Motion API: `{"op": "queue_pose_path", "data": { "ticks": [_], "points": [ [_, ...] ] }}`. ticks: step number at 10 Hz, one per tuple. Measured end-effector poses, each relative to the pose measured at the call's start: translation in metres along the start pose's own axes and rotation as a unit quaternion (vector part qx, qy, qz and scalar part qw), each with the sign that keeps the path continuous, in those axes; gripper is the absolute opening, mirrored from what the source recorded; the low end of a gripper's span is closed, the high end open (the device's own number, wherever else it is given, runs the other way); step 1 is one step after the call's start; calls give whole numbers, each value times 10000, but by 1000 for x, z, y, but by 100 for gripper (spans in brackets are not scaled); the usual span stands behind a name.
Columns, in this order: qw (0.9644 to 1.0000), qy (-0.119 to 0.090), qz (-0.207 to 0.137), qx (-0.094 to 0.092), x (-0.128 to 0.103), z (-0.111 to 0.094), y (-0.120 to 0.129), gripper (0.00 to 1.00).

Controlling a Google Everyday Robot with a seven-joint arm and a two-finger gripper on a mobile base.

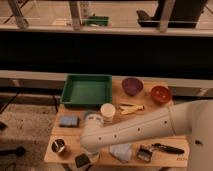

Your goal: Wipe table surface with eraser

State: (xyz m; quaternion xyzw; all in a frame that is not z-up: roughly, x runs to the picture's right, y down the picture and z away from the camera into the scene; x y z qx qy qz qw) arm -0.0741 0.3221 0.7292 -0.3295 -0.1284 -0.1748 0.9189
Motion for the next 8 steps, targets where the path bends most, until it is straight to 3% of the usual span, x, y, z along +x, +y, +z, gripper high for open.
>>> {"op": "queue_pose_path", "data": {
  "ticks": [5,8],
  "points": [
    [9990,158,414,16,43,0,0,4],
    [9986,202,481,25,51,-1,-1,4]
  ]
}}
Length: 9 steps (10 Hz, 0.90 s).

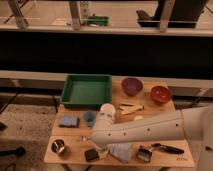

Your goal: Wipe table surface with eraser

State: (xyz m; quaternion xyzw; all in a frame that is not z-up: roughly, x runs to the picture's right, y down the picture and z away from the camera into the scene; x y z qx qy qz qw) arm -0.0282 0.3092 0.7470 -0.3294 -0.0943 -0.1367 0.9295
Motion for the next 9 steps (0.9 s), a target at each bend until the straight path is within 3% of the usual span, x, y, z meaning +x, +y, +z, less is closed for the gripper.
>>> {"op": "queue_pose_path", "data": {
  "ticks": [4,7,9],
  "points": [
    [10000,20,-40,21,-3,-1,-4,4],
    [9995,-98,-241,166,-46,-4,-30,4],
    [9990,-100,-374,236,-62,-6,-43,4]
  ]
}}
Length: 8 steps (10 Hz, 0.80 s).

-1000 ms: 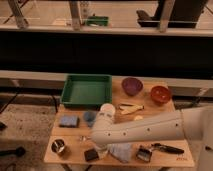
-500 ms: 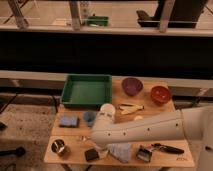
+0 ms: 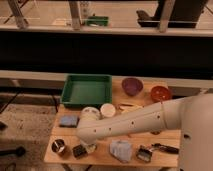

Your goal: Wipe table surface with eraser

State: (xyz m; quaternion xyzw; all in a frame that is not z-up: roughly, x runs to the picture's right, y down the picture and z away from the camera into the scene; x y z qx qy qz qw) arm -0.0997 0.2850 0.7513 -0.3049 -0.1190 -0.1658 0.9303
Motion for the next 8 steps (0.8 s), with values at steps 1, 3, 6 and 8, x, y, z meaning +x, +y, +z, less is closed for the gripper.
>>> {"op": "queue_pose_path", "data": {
  "ticks": [1,3,6,8],
  "points": [
    [10000,-7,-63,5,-5,0,-2,4],
    [9999,5,-116,-32,-5,1,4,4],
    [9998,86,-47,-148,16,6,24,4],
    [9998,104,93,-154,28,2,31,4]
  ]
}}
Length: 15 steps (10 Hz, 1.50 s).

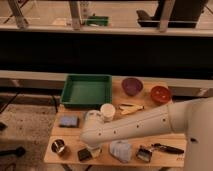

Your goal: Wipe table surface with eraser

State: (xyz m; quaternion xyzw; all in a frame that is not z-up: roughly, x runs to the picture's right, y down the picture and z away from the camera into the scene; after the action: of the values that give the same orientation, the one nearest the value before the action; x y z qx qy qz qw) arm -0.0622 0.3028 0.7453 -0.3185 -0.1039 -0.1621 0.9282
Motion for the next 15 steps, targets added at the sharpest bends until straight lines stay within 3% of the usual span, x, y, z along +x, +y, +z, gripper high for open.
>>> {"op": "queue_pose_path", "data": {
  "ticks": [4,7,11,15],
  "points": [
    [9998,-88,173,5,-16,-12,-4,4],
    [9990,-18,424,-114,-23,-10,-7,4],
    [9956,141,911,-172,-13,-7,-10,4],
    [9903,131,1380,-92,6,-12,-9,4]
  ]
}}
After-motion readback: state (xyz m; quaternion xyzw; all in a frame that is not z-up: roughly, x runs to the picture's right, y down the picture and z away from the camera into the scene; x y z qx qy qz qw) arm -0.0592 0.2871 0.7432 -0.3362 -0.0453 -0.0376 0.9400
